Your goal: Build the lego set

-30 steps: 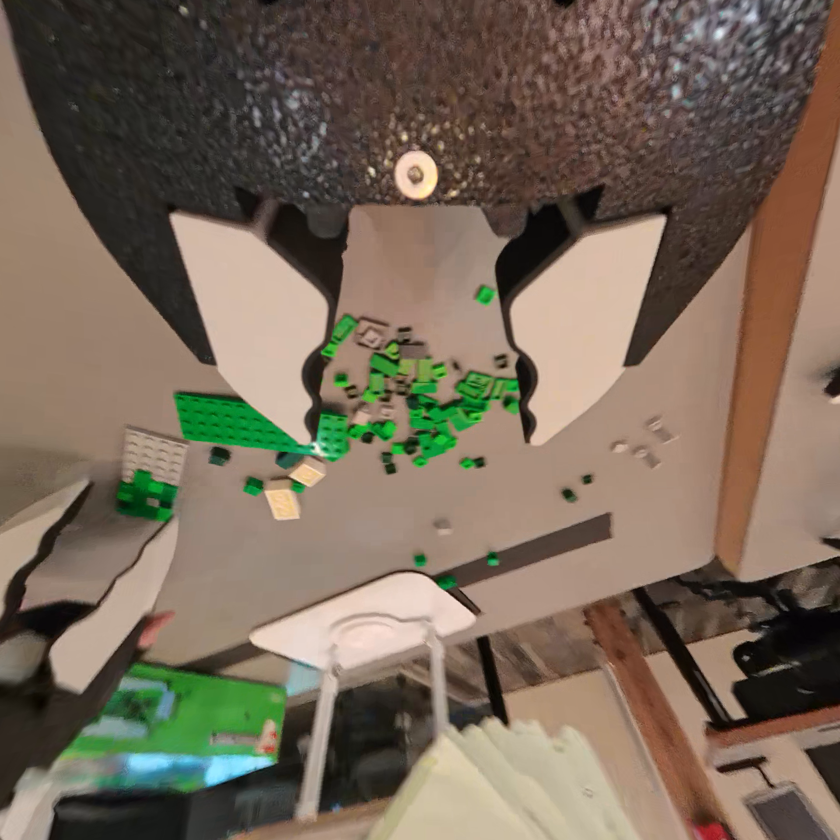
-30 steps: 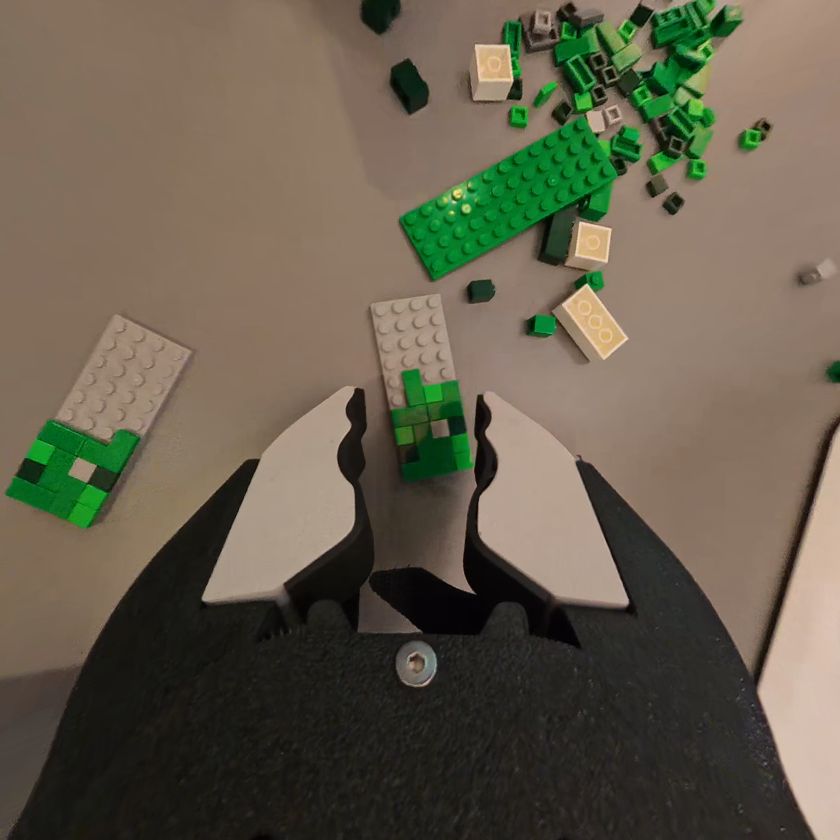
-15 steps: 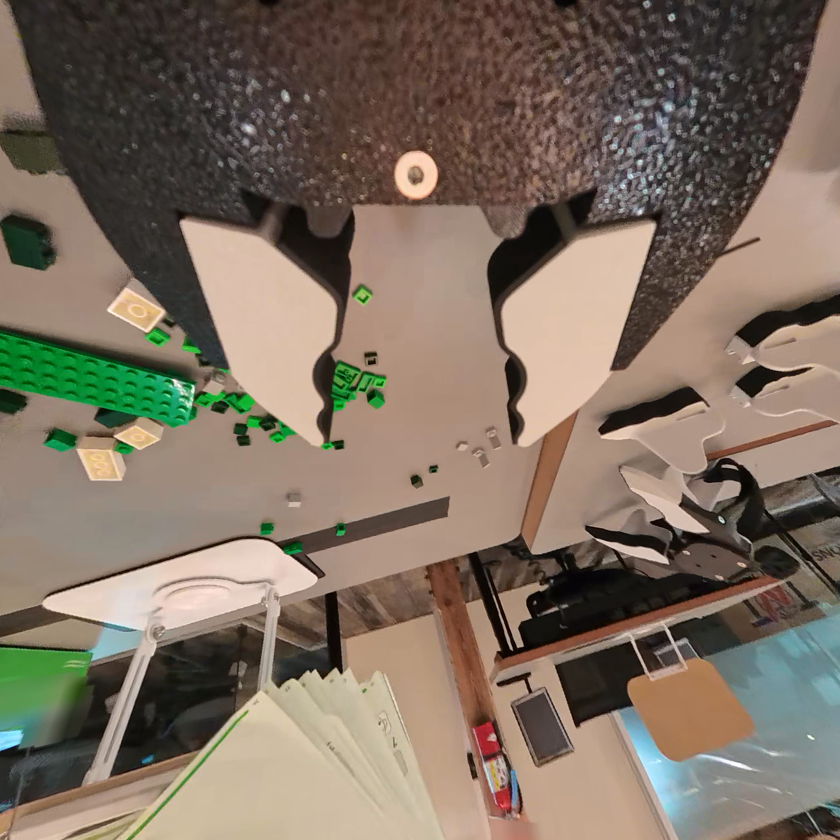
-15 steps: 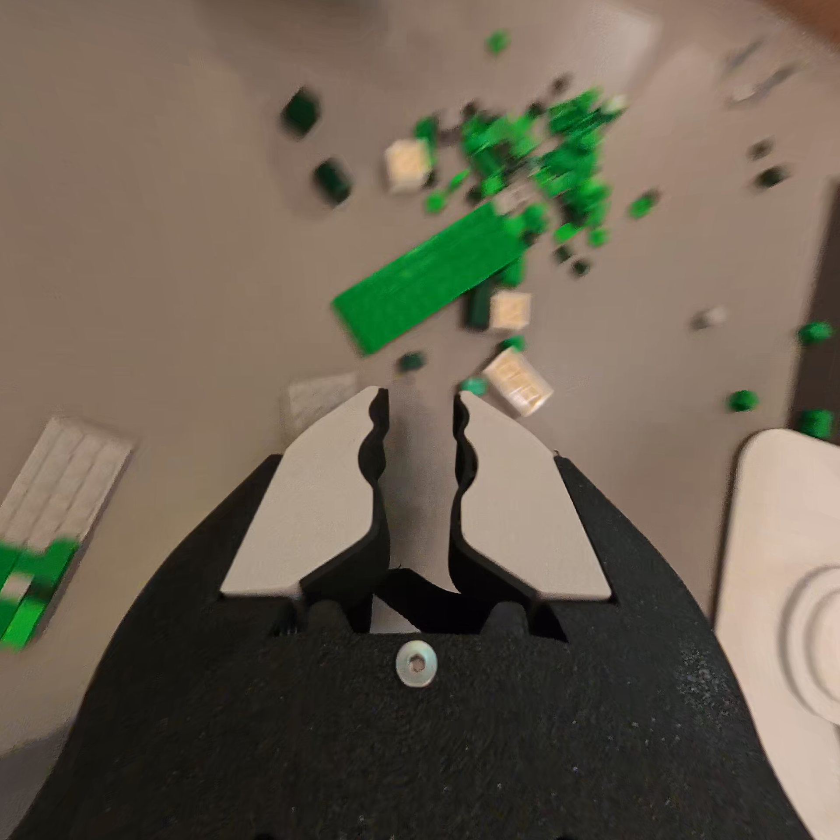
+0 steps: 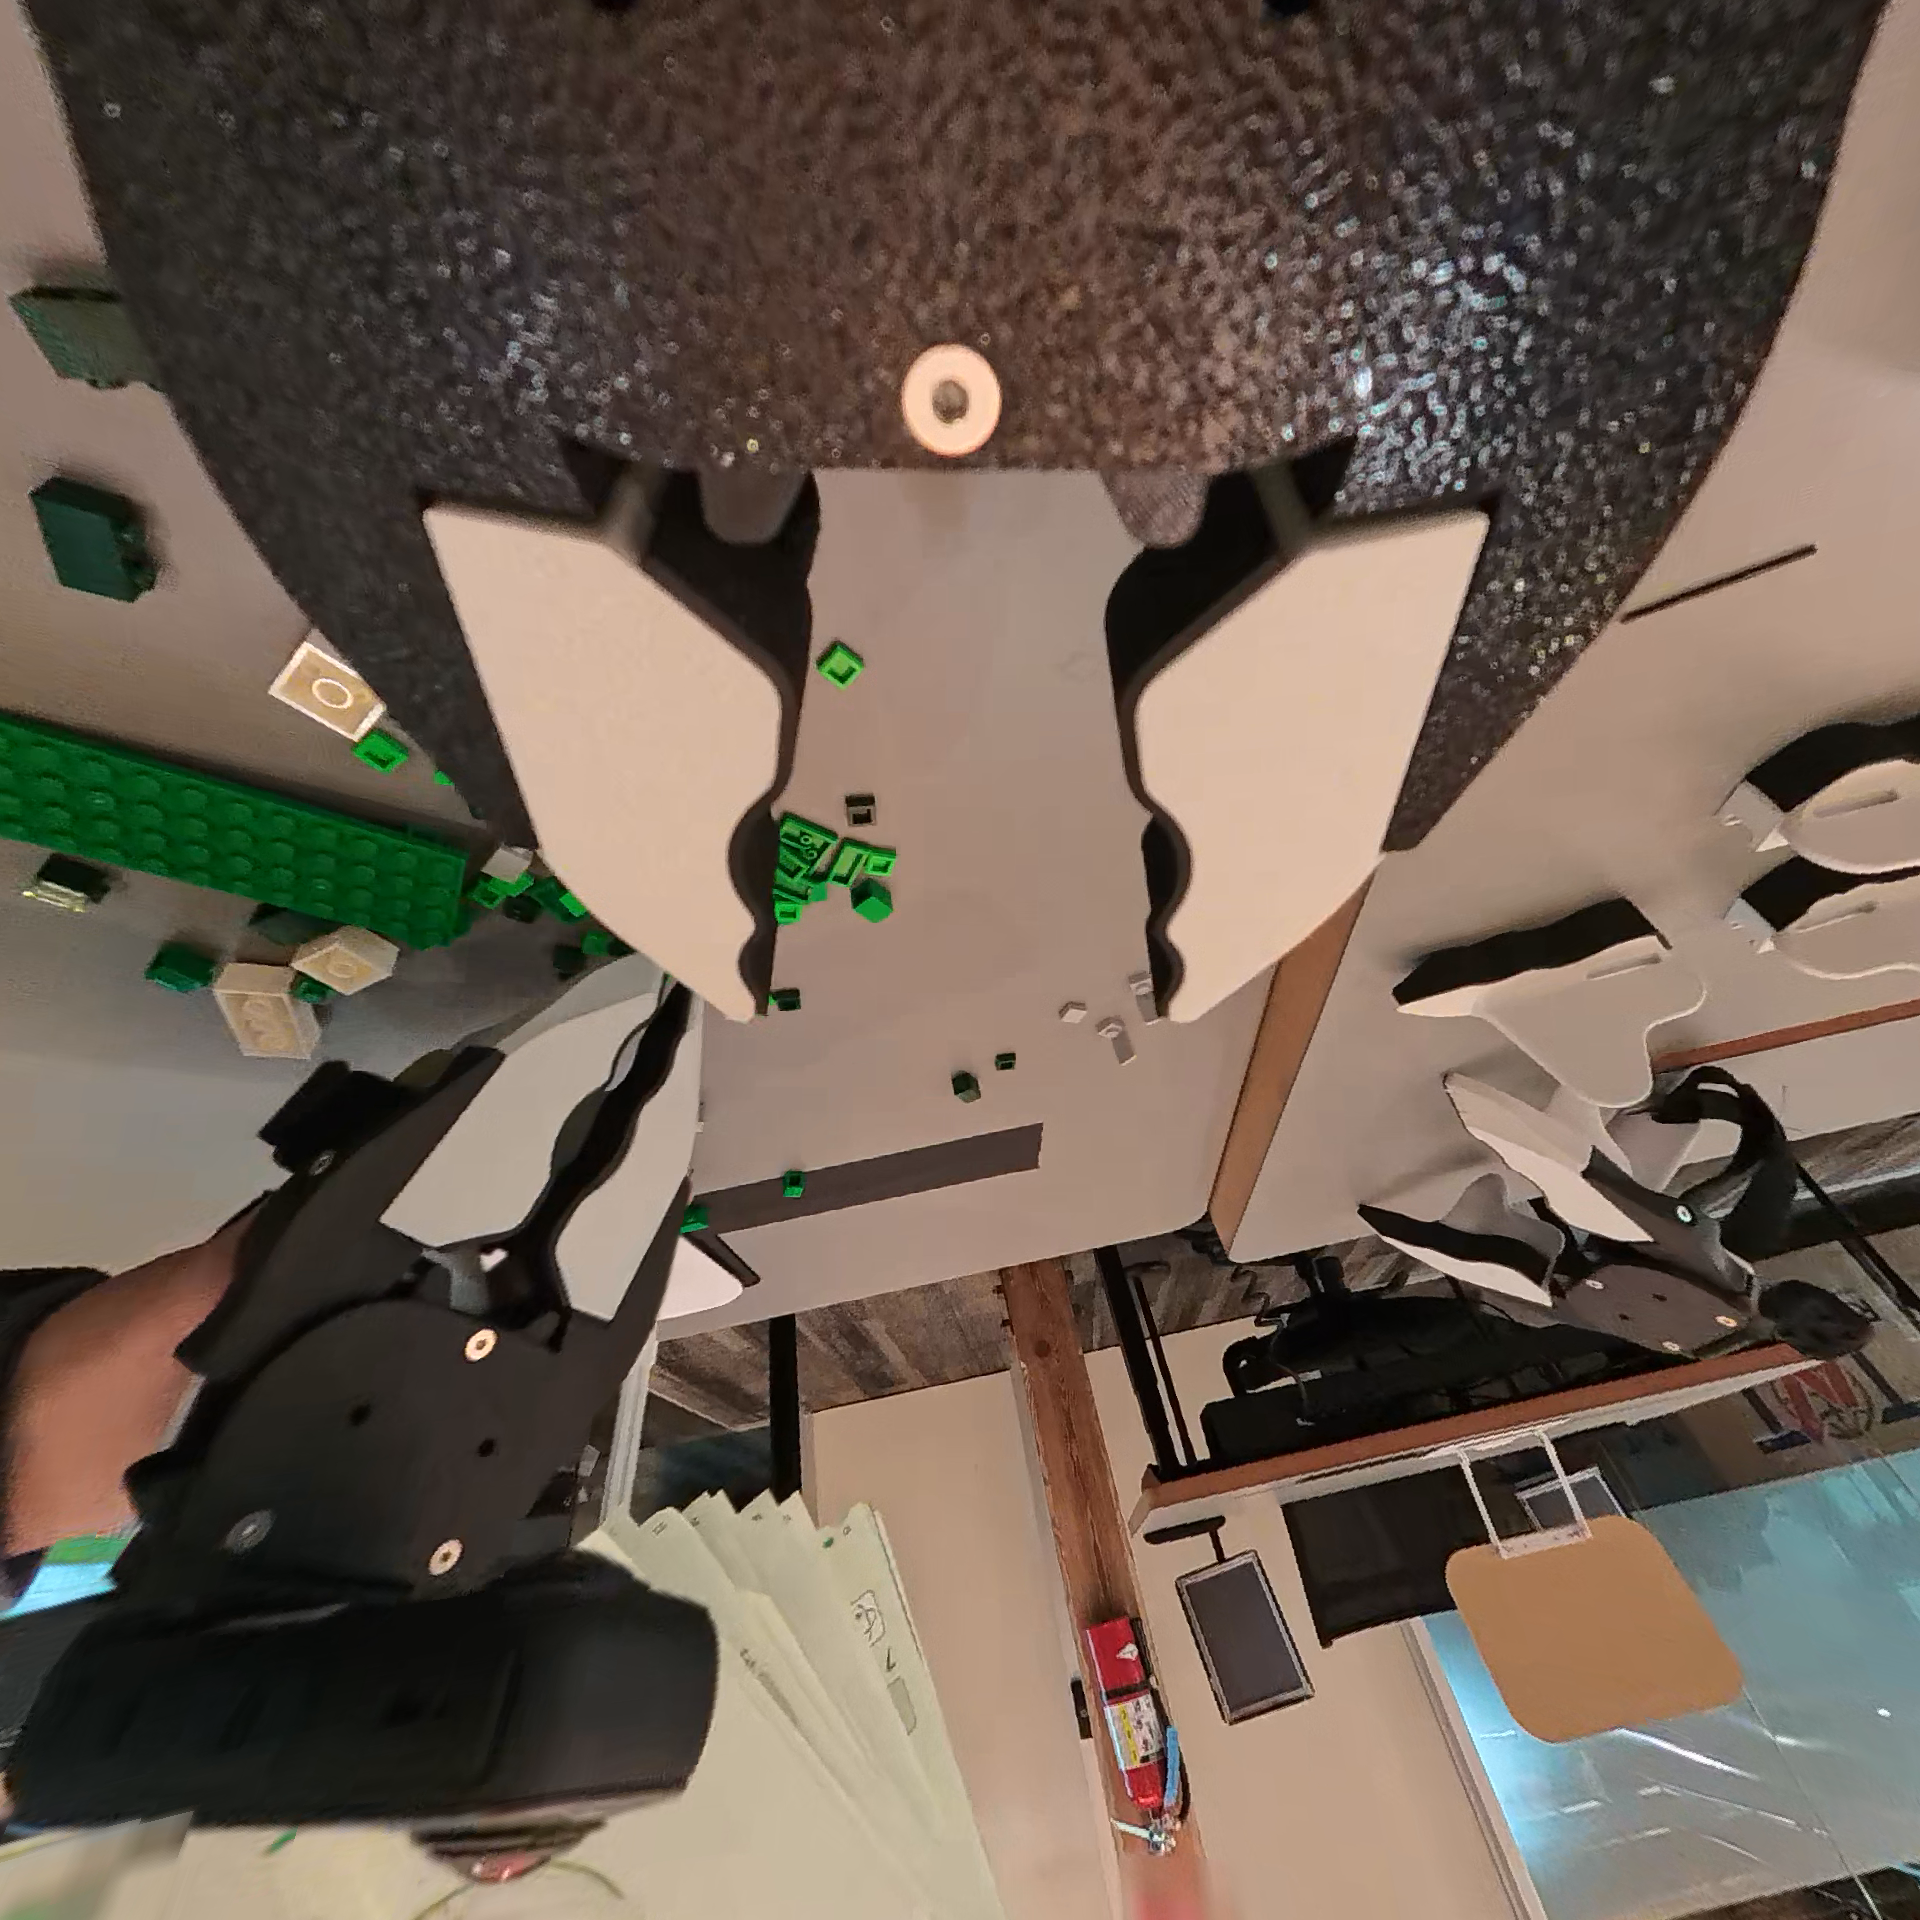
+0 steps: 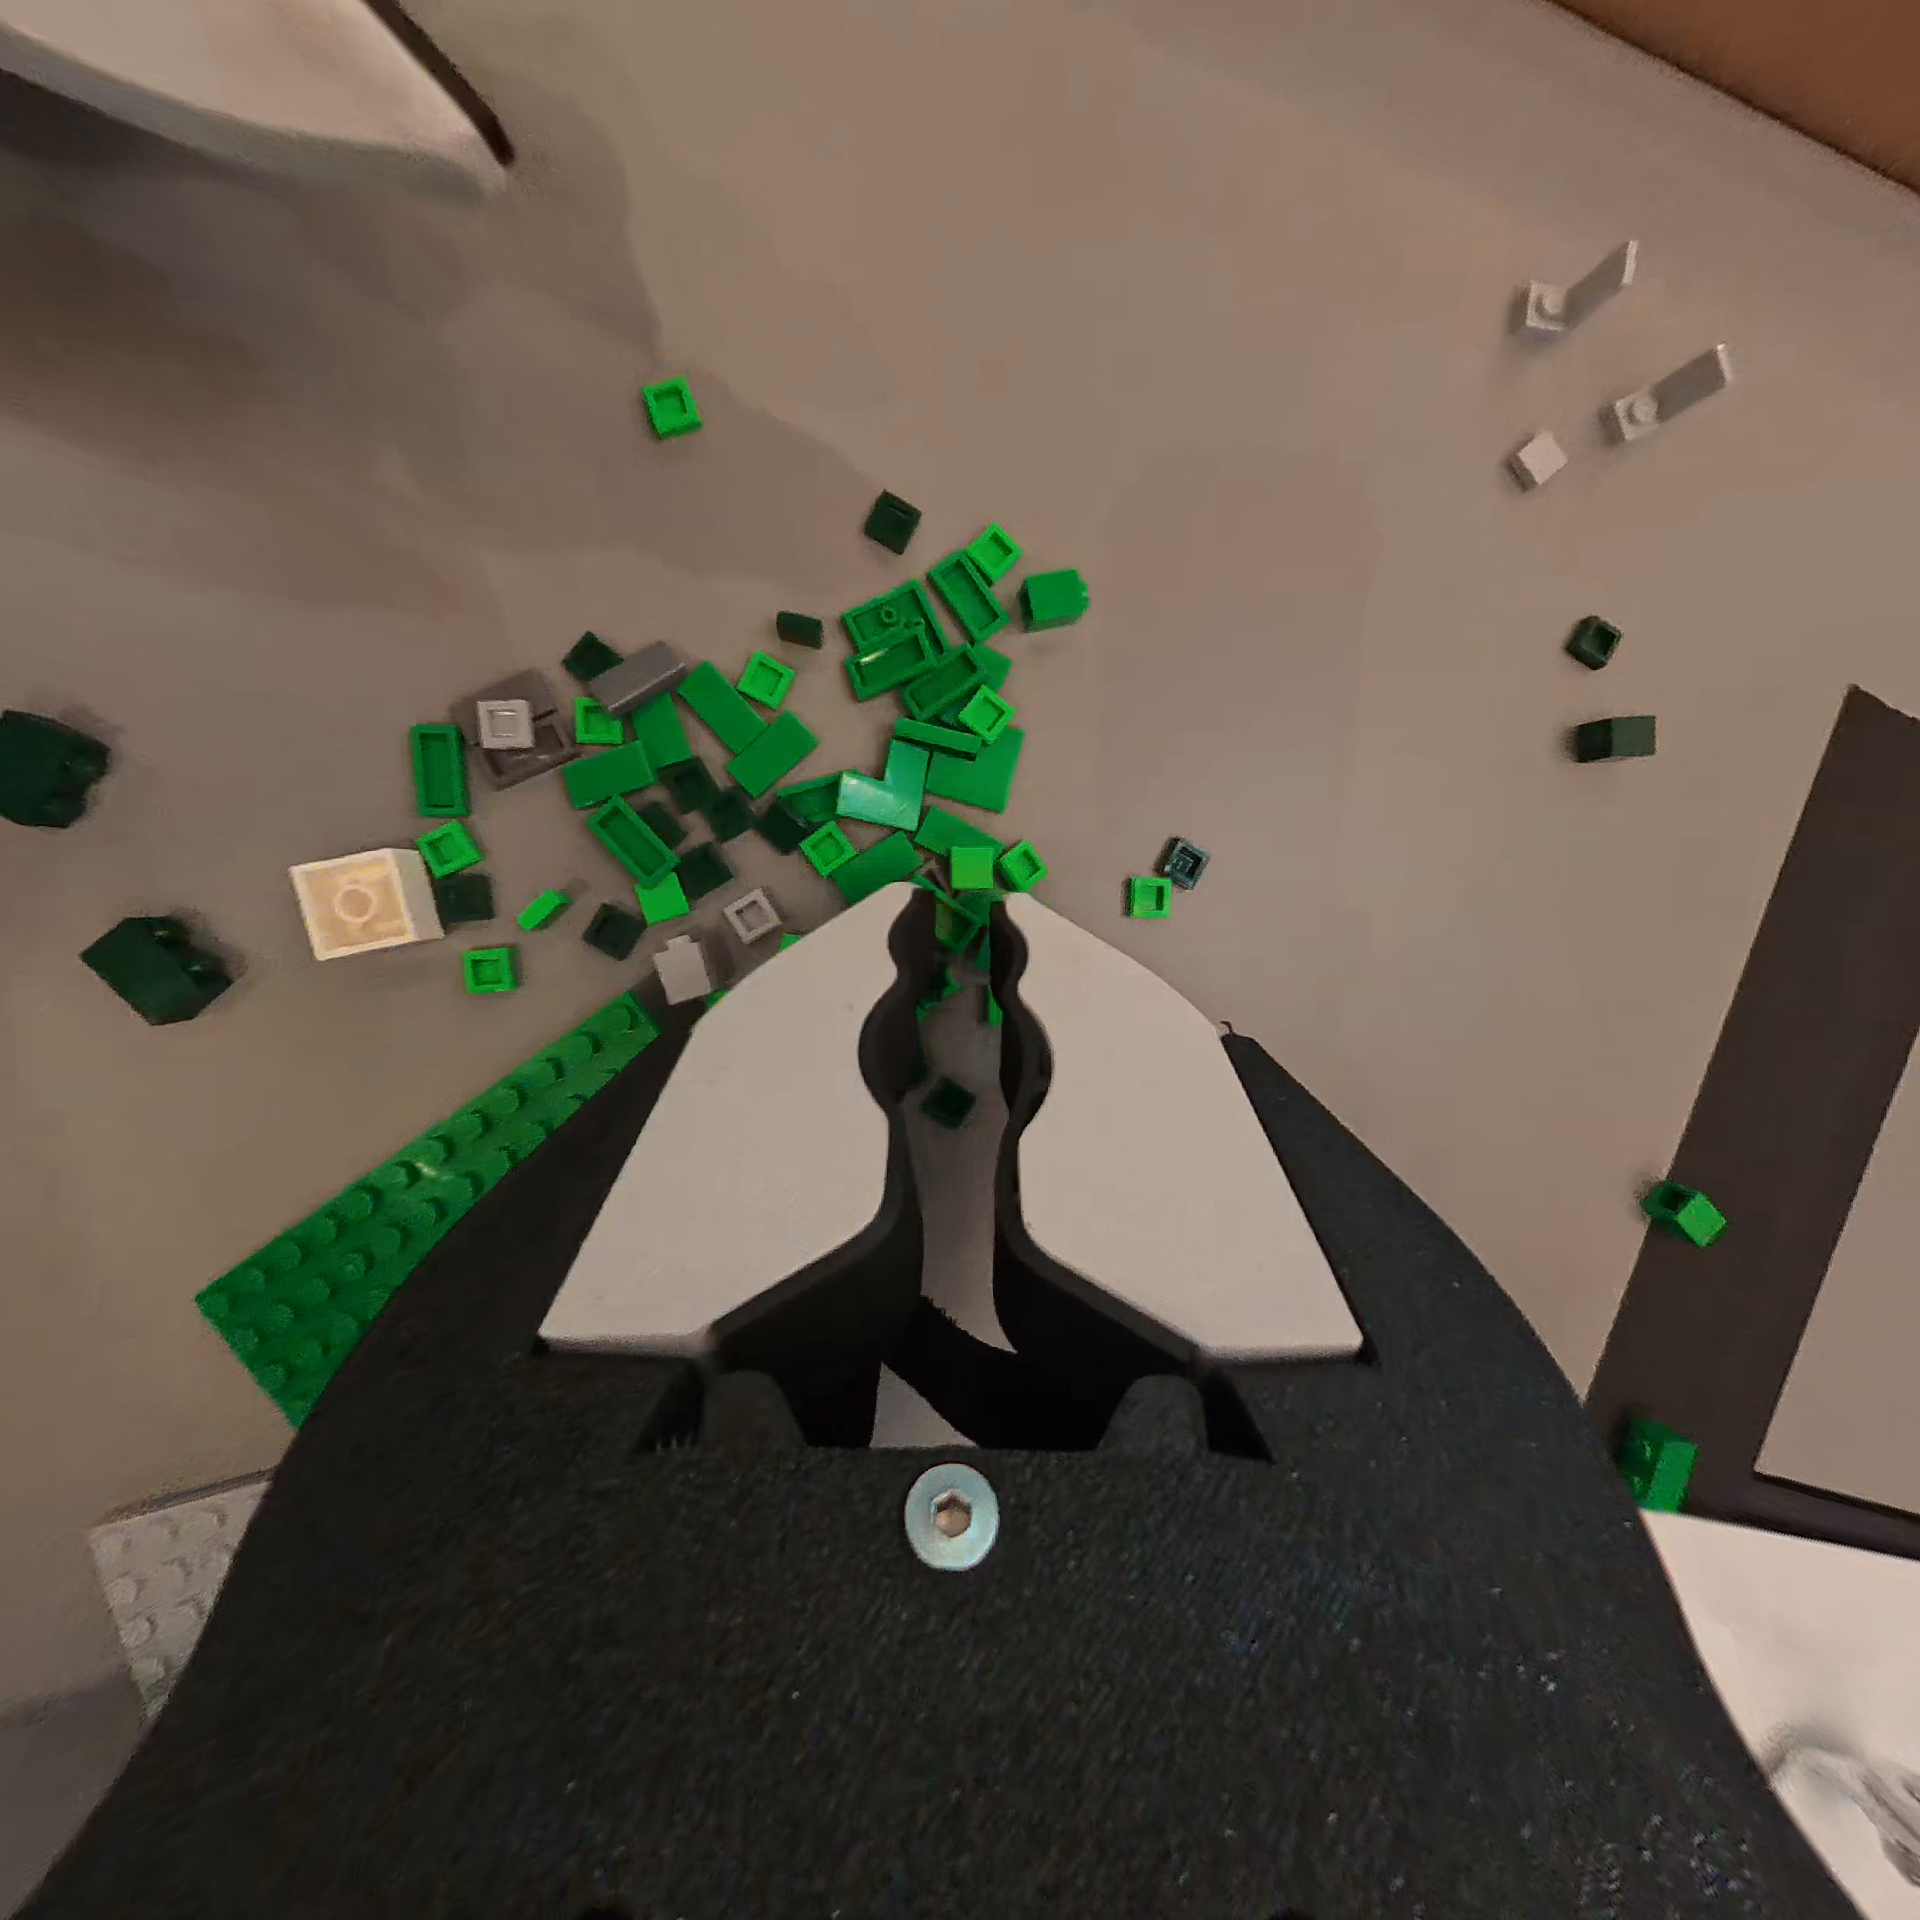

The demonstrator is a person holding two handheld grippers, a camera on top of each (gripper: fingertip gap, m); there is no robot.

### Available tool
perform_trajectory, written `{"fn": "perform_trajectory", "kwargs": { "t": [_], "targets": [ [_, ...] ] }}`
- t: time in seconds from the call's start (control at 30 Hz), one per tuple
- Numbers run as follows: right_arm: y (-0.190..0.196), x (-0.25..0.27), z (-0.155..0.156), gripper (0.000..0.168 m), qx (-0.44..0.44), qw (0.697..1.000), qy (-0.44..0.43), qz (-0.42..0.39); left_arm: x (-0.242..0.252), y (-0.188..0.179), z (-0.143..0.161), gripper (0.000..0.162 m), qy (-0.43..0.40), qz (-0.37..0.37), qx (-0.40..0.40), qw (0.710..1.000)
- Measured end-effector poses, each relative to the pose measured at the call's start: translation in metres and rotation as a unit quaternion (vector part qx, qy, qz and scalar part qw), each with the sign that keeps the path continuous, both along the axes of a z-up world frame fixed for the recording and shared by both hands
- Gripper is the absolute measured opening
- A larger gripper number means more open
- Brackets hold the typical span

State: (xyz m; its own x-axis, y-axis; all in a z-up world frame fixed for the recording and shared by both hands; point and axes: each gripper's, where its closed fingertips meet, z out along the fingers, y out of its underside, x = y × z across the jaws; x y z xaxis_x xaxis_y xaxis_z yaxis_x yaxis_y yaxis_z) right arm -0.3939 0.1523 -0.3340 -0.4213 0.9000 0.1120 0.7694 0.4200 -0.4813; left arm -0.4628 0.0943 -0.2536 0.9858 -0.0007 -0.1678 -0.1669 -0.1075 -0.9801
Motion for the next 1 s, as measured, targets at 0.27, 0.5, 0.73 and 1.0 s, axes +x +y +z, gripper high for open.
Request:
{"fn": "perform_trajectory", "kwargs": {
  "t": [0.27, 0.5, 0.73, 1.0],
  "targets": [
    [0.0, -0.003, 0.002, 0.008, -0.006, 1.0, 0.016, 0.022, 0.005, 0.004, -0.005, 0.068, -0.004, -0.011, -0.014, 1.0],
    [-0.002, -0.007, -0.004, 0.01, 0.0, 0.999, 0.001, 0.032, 0.003, 0.003, -0.003, 0.067, -0.01, -0.012, -0.013, 1.0],
    [0.0, -0.006, -0.009, 0.008, 0.007, 0.999, -0.004, 0.036, 0.003, 0.002, 0.0, 0.066, -0.01, -0.015, -0.01, 1.0],
    [-0.007, 0.011, 0.015, 0.007, 0.05, 0.997, 0.044, 0.051, 0.025, 0.003, 0.003, 0.065, -0.002, -0.07, -0.006, 0.998]
  ]
}}
